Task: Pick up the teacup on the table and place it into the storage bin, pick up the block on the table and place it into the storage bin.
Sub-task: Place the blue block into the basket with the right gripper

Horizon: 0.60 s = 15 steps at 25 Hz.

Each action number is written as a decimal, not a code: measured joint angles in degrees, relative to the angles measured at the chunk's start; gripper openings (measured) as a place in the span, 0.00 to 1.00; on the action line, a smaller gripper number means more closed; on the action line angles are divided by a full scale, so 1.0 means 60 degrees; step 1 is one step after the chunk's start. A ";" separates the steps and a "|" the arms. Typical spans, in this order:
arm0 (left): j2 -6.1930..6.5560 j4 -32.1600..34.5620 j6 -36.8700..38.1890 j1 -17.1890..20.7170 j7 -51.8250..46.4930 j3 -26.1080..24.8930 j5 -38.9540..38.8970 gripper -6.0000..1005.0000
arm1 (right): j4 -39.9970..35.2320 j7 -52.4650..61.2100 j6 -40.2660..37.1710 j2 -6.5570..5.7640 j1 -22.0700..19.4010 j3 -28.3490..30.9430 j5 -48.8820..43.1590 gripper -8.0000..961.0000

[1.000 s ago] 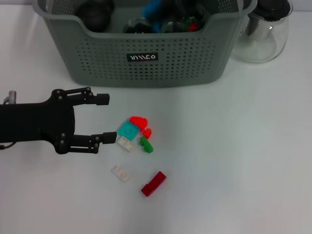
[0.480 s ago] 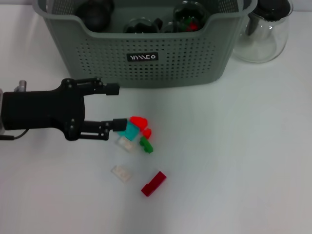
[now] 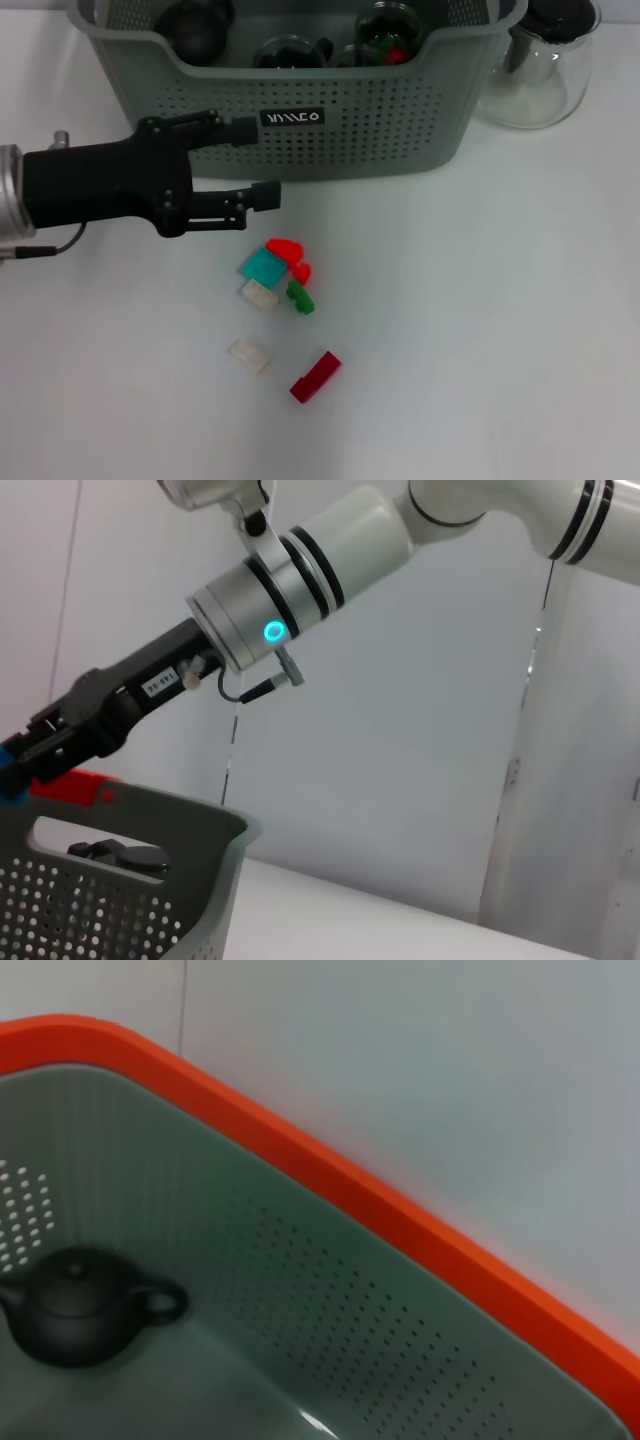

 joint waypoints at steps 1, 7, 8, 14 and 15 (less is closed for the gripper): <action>-0.0013 -0.0005 -0.0074 -0.0017 0.0018 0.0078 -0.0015 0.82 | 0.0018 0.0084 0.0037 0.0030 0.0000 -0.0002 -0.0005 0.45; 0.0011 -0.0001 -0.0172 -0.0075 0.0067 0.0519 0.0027 0.82 | 0.0114 0.0266 0.0255 0.0170 -0.0020 -0.0002 0.0035 0.46; 0.0007 -0.0001 -0.0172 -0.0069 0.0064 0.0508 0.0021 0.82 | 0.0169 0.0252 0.0297 0.0181 -0.0021 -0.0002 0.0033 0.46; -0.0084 -0.0158 -0.0247 0.0014 0.0136 0.0440 -0.0158 0.82 | 0.0517 0.0196 0.0738 0.0095 -0.0161 -0.0014 -0.0039 0.49; -0.0092 -0.0190 -0.0303 0.0010 0.0144 0.0439 -0.0161 0.82 | 0.0541 0.0195 0.0844 0.0082 -0.0199 -0.0013 -0.0041 0.51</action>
